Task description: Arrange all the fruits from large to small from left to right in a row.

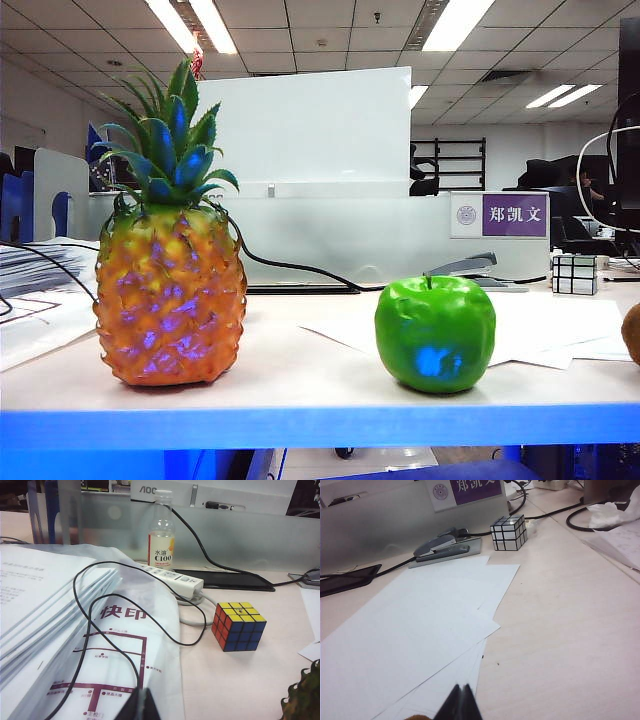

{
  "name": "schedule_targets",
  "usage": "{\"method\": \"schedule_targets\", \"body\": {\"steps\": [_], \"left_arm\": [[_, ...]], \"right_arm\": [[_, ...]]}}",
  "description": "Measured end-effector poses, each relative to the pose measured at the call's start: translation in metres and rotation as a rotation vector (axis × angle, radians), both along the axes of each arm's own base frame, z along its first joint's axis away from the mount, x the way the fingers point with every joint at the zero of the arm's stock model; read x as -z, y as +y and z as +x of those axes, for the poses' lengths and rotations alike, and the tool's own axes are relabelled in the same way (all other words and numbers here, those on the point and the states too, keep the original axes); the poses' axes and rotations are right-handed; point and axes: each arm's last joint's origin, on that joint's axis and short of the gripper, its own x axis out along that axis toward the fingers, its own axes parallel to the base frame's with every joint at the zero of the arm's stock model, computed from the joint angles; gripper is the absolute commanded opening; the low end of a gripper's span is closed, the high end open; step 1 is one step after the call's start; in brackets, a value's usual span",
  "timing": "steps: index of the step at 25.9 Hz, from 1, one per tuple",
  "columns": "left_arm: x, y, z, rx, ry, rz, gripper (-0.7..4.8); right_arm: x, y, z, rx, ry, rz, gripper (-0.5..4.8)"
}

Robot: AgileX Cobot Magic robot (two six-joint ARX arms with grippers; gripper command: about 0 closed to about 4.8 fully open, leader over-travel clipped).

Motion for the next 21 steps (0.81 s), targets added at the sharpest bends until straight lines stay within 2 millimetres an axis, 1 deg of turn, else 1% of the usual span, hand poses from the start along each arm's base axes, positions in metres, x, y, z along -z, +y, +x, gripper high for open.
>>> {"method": "schedule_targets", "body": {"steps": [7,21], "left_arm": [[0.0000,0.0000,0.0000,0.000,0.000,0.000,-0.05],[0.0000,0.0000,0.0000,0.000,0.000,0.000,-0.05]], "right_arm": [[-0.0005,-0.0033,-0.0003,0.037,-0.004,-0.009,-0.06],[-0.0011,-0.0033,-0.0002,0.026,-0.001,-0.117,-0.06]]}}
